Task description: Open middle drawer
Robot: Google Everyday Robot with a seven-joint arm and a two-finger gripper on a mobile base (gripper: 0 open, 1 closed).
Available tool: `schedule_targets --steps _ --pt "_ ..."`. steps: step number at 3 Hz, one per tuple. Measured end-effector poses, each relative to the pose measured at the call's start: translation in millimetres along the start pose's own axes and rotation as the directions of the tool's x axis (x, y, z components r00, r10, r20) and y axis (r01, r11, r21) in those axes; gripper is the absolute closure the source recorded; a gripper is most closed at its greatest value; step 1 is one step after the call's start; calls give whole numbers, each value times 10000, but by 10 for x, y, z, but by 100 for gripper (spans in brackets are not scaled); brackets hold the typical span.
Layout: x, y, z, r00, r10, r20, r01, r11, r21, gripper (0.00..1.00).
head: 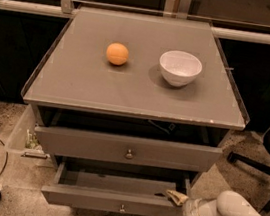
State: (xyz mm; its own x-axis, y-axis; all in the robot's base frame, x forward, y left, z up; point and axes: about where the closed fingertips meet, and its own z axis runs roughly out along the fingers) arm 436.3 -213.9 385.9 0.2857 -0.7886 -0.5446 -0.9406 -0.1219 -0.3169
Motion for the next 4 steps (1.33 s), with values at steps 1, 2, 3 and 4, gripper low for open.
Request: schedule_targets --steps 1,2,3,4 --pt "-54 286 -50 9999 20 159 -16 9995 -302 41" --pt "-80 273 -77 9999 20 159 -16 9995 -302 64" --pt "-81 273 -77 9999 20 160 -16 9995 -302 61" --pt "-80 273 -76 9999 21 161 -16 9995 -304 37"
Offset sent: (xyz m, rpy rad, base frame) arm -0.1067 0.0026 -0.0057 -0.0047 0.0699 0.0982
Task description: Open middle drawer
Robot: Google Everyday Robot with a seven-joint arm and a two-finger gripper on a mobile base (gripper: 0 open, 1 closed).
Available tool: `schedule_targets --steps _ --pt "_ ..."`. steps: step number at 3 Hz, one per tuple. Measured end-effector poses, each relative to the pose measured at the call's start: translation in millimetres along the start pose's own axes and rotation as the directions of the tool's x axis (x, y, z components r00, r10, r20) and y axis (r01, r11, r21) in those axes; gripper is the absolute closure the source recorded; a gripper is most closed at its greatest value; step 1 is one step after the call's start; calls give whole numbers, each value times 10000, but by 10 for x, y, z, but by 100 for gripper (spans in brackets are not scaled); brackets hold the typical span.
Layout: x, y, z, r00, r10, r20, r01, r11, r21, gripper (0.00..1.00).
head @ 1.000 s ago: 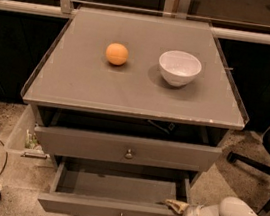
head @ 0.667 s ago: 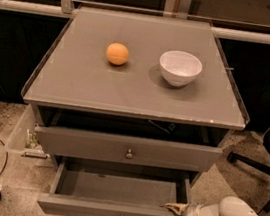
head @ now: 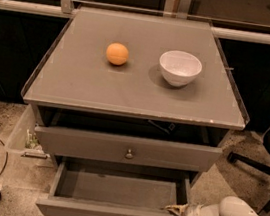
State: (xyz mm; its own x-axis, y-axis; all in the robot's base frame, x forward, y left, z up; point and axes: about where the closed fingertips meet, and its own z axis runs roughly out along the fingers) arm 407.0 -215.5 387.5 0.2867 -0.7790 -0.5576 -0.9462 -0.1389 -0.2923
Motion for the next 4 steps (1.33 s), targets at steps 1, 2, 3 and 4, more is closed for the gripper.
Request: schedule_targets --steps 1,2,3,4 --pt "14 4 31 9998 43 188 -38 9997 -240 14" --pt "12 4 28 9998 43 187 -38 9997 -240 17" --pt "-50 472 -167 10000 42 54 -39 9991 -424 40" --pt "-153 956 -373 9999 58 -110 -64 9986 -528 63"
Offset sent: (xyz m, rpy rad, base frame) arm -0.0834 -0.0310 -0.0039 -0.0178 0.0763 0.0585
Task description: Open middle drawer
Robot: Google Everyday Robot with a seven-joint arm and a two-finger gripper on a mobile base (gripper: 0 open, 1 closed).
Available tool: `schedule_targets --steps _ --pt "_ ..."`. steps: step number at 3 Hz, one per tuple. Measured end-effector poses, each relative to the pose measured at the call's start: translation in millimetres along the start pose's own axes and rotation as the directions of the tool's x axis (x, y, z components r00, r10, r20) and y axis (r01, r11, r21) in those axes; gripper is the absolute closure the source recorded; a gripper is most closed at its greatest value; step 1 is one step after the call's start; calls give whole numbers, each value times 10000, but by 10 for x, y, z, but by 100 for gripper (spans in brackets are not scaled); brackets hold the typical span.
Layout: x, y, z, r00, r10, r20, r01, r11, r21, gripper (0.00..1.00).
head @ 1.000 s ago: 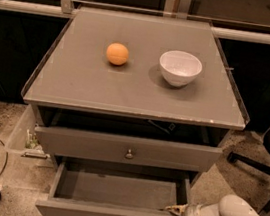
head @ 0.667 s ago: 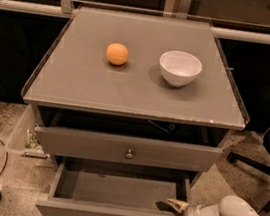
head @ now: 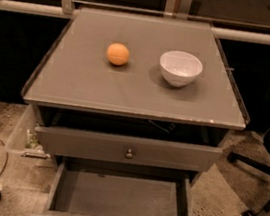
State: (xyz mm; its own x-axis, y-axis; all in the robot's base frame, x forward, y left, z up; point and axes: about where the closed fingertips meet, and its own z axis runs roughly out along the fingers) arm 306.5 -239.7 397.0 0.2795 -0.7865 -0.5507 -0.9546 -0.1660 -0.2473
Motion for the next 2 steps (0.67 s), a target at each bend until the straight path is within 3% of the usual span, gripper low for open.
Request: schedule_targets --steps 1,2 --pt "-35 -2 -50 10000 -1 -8 1 10000 -3 87" --pt "-42 -21 -66 10000 -1 -8 1 10000 -4 83"
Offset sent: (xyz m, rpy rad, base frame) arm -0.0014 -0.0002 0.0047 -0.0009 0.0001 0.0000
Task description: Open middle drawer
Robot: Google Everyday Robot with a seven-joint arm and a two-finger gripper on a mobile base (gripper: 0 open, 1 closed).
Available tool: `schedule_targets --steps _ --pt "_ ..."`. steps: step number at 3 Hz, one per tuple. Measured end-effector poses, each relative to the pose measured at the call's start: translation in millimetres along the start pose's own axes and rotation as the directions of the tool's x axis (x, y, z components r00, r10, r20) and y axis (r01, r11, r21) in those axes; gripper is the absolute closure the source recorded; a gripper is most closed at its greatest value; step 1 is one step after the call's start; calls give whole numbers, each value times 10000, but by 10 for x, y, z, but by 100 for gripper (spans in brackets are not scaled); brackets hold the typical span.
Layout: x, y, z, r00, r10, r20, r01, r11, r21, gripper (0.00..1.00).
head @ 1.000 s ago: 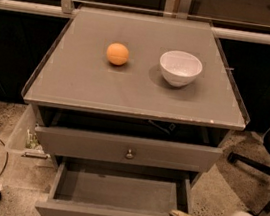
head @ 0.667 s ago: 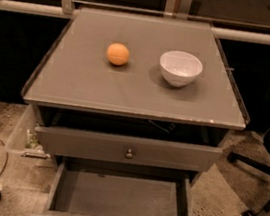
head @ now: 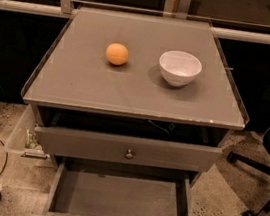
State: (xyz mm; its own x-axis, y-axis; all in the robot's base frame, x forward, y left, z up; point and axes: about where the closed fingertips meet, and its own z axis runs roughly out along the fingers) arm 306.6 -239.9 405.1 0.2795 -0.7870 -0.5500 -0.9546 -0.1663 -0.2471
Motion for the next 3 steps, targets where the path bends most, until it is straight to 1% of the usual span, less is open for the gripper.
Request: schedule_targets --steps 3 --pt "0 0 1 10000 0 1 0 10000 -1 13"
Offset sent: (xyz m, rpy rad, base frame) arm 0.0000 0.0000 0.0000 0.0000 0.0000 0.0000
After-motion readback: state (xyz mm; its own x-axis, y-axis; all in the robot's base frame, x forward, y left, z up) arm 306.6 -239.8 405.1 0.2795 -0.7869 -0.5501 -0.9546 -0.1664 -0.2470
